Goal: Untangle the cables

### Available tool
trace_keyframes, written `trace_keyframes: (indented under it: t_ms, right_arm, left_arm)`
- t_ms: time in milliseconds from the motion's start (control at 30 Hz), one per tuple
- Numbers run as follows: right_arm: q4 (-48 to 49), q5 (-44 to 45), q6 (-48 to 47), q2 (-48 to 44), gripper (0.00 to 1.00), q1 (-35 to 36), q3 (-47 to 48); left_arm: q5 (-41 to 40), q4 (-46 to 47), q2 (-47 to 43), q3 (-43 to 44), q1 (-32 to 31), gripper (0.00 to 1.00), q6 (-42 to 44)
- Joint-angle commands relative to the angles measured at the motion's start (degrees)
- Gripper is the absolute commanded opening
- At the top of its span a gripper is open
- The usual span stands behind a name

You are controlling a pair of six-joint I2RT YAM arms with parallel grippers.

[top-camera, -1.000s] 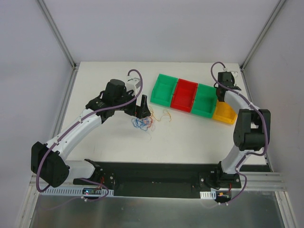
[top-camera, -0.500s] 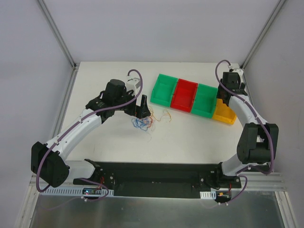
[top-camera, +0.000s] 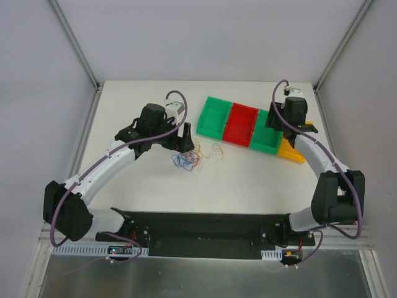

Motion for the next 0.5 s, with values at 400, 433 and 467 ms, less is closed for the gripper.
trace_keyframes:
  t_ms: [400, 433, 467]
  right_arm:
    - [51.98, -7.7, 29.06, 2.2, 0.73, 34.66, -29.32]
    - [52.33, -6.99, 31.09, 3.61, 0.73, 34.66, -29.41]
    - [52.33, -6.9, 32.42, 5.02, 0.74, 34.75, -29.15]
  left_arm:
    - [-1.58, -4.37, 23.37, 6.92, 2.82, 0.95, -2.7]
    - [-1.94, -4.46, 24.34, 7.37, 2.82, 0.94, -2.61]
    - [-2.2, -4.55, 25.39, 7.8, 2.82, 0.92, -2.61]
